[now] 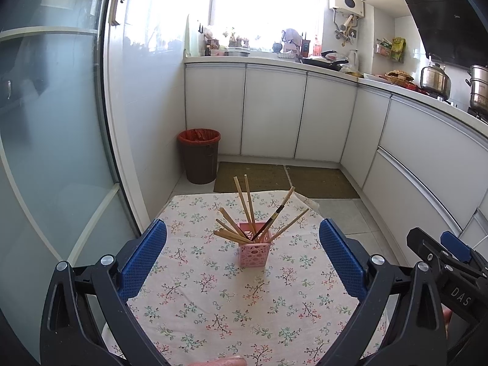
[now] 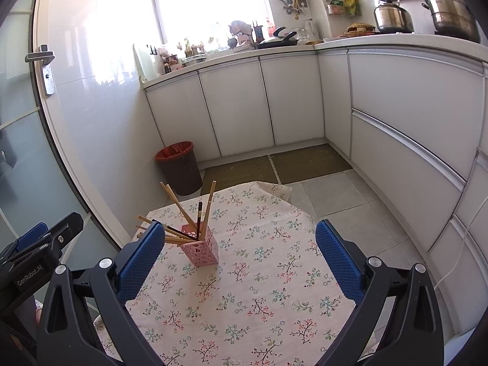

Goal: Organize utensils

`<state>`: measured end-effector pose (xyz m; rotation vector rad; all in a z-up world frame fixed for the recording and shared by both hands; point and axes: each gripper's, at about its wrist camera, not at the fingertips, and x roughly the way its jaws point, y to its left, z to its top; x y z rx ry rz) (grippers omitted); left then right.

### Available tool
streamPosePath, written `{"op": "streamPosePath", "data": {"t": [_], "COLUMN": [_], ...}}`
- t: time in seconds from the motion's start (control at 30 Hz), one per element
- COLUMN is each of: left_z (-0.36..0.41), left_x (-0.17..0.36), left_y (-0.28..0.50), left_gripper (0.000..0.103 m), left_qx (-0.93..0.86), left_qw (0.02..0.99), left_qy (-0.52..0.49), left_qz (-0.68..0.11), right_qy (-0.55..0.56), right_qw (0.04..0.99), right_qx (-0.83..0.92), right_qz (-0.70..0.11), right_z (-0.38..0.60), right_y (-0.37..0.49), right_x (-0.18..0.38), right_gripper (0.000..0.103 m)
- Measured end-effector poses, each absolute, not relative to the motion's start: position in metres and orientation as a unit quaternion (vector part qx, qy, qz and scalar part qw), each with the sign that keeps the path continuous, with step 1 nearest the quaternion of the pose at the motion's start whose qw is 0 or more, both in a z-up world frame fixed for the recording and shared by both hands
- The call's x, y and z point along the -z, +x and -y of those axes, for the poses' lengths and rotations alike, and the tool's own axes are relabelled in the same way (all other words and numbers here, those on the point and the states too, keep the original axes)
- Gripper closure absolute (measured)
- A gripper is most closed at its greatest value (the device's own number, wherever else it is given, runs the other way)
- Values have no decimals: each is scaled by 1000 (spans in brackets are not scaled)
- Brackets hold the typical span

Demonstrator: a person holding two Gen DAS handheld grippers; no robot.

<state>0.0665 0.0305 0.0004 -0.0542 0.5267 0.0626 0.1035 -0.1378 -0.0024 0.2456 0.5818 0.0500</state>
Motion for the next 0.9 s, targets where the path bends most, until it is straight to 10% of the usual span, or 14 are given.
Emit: {"op": "streamPosePath", "data": {"t": [0.9], "left_z": [-19], "left_x": [-3], "left_y": [61], "left_gripper": [11], "left_qx": [-21], "left_qw": [972], "left_qy": [-15], "left_qz": [-234], "right_qy": [128], "right_qw": [948], "right_qx": [-28], "right_qz": [-290], "right_z": [142], "right_y": [103], "right_x": [6], "right_gripper": [7]}}
